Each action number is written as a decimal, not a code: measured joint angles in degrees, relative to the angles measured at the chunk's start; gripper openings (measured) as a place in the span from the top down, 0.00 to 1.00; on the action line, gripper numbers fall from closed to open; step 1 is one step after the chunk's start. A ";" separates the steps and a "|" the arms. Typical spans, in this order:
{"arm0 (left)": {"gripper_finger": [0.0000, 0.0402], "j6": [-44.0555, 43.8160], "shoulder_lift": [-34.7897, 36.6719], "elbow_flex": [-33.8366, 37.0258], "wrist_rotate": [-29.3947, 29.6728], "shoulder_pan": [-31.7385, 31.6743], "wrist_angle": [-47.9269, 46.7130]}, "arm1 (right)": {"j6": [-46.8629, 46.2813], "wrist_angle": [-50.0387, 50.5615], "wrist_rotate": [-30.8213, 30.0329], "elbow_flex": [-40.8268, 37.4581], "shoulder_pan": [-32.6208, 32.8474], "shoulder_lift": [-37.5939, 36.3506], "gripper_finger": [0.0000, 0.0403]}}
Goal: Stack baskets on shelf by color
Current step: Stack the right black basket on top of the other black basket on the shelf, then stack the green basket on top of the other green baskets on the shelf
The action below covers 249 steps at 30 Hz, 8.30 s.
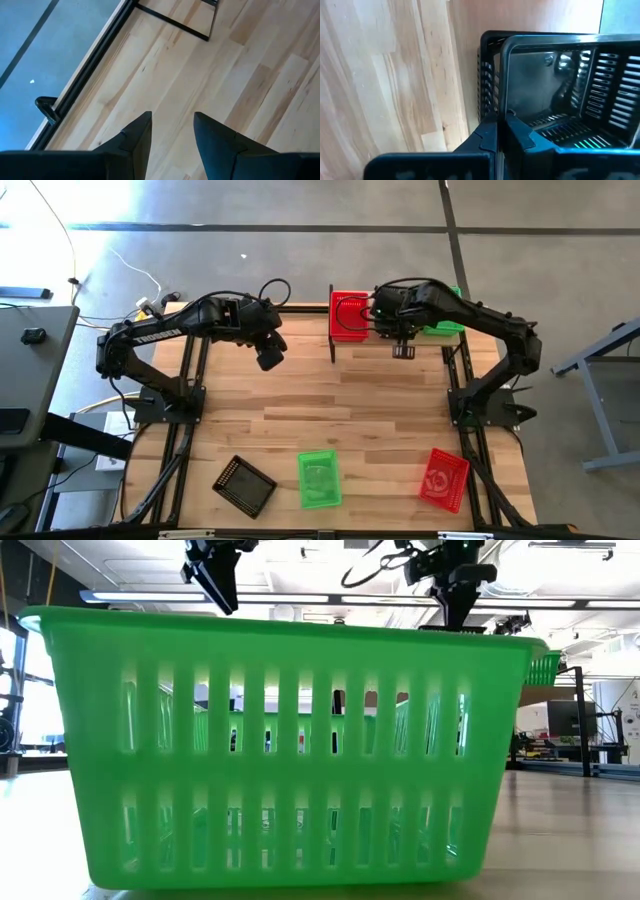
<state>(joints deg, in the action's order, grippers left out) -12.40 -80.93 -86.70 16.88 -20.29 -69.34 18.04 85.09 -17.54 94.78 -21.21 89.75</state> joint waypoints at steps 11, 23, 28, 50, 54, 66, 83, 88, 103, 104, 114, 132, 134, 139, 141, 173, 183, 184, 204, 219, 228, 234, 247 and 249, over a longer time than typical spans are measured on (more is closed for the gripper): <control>0.66 0.00 0.00 0.00 0.00 0.00 0.00 | 0.59 0.40 -2.10 0.00 -0.15 0.03 1.00; 0.66 0.17 0.00 0.00 -0.34 0.00 -0.05 | -0.30 -0.33 -3.59 0.05 -0.13 -0.23 0.76; 0.66 0.48 0.00 0.00 -2.22 0.00 -0.28 | -4.63 0.78 -3.43 3.66 1.16 -0.26 0.70; 0.66 3.15 0.00 0.00 -5.46 0.02 -0.31 | -10.47 1.27 0.15 1.07 -3.50 -0.26 0.70; 0.66 3.07 0.00 0.00 -5.46 0.02 -0.31 | -10.07 1.28 0.37 1.10 -3.52 -0.26 0.70; 0.66 2.08 0.06 0.00 -11.78 4.66 -4.94 | -20.32 1.74 7.21 7.83 0.12 -0.71 0.70; 0.66 -4.46 2.82 1.00 -14.91 20.40 -9.02 | -44.06 0.22 7.69 7.91 17.51 -0.71 0.70; 0.66 -12.12 8.96 8.71 -14.89 27.55 -5.74 | -52.46 -0.18 7.64 7.91 23.46 -0.71 0.70; 0.66 -28.41 16.48 20.33 -6.43 40.22 5.31 | -70.05 -11.87 4.66 7.89 35.65 -0.01 0.70; 0.66 -28.44 16.32 20.85 -5.68 40.41 6.87 | -70.96 -12.08 3.78 7.89 36.27 0.13 0.70; 0.66 -19.44 9.74 21.35 -4.70 39.82 24.41 | -75.01 -12.52 1.02 7.87 40.87 2.25 0.70; 0.66 -10.88 -7.09 21.40 -16.28 31.31 39.82 | -73.53 -13.14 1.90 7.80 46.57 8.03 0.70; 0.66 -10.53 -8.69 21.40 -16.97 31.17 40.60 | -73.64 -13.11 1.92 7.80 46.90 8.20 0.70; 0.66 -10.32 -13.07 21.41 -18.18 31.15 44.56 | -74.59 -13.04 1.82 7.80 47.06 8.18 0.70; 0.66 -10.29 -14.77 21.38 -18.18 31.21 45.69 | -74.60 -13.06 1.78 7.80 47.10 8.18 0.70; 0.98 -15.98 -25.20 21.40 -22.99 31.56 47.80 | -63.99 -24.57 6.68 7.80 49.10 8.14 0.70; 0.99 -21.94 -23.02 21.40 -29.94 30.09 48.18 | -56.48 -27.88 11.54 7.80 50.90 8.43 0.70; 0.99 -21.95 -22.46 21.40 -29.94 29.74 48.13 | -56.32 -27.82 12.06 7.80 50.95 8.63 0.70; 1.00 -20.40 -13.29 21.35 -27.76 21.45 43.42 | -38.44 -34.67 14.72 7.80 50.86 17.18 0.70; 1.00 -20.41 -9.98 21.35 -27.72 20.96 43.64 | -38.10 -33.85 12.33 7.80 49.23 18.39 0.70; 1.00 -21.36 -8.20 21.35 -27.76 20.96 43.87 | -42.43 -30.75 14.76 7.80 48.13 18.37 0.70; 1.00 -21.49 -8.17 21.35 -27.51 20.92 43.73 | -45.13 -29.65 15.14 7.80 47.21 18.37 0.84; 0.93 -21.96 -8.20 21.35 -28.01 19.38 43.91 | -45.02 -29.90 14.04 7.80 47.15 18.37 0.99; 0.90 -21.97 -8.20 21.35 -28.08 19.08 43.91 | -45.01 -29.86 13.94 7.80 47.12 18.37 0.99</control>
<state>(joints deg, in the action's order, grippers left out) -34.37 -89.12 -65.34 -11.19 -1.21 -25.43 -26.97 55.23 -3.60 102.59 25.91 108.12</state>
